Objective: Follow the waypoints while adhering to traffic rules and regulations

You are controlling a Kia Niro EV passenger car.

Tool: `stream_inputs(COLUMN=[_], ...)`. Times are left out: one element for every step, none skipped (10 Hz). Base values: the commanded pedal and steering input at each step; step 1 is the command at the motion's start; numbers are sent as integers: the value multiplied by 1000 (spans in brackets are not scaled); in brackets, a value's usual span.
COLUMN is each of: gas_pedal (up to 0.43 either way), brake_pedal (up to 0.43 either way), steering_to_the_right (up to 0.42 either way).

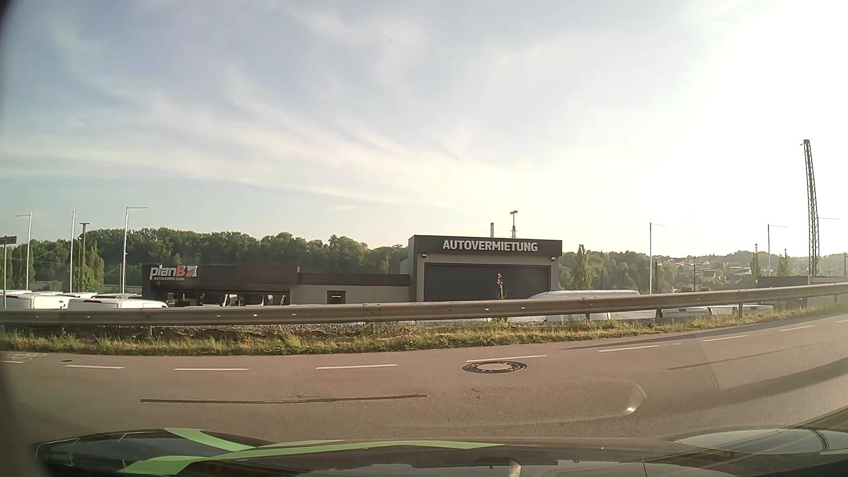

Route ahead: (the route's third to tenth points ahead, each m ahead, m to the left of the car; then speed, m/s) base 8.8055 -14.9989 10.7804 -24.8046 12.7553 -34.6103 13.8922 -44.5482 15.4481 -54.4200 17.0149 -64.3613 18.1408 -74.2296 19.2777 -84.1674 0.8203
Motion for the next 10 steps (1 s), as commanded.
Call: stream_inputs(gas_pedal=[150, 150, 169, 177, 209, 228, 228, 248, 260, 280], brake_pedal=[0, 0, 0, 0, 0, 0, 0, 0, 0, 0], steering_to_the_right=[717, 753, 787, 815, 839, 845, 841, 830, 810, 793])
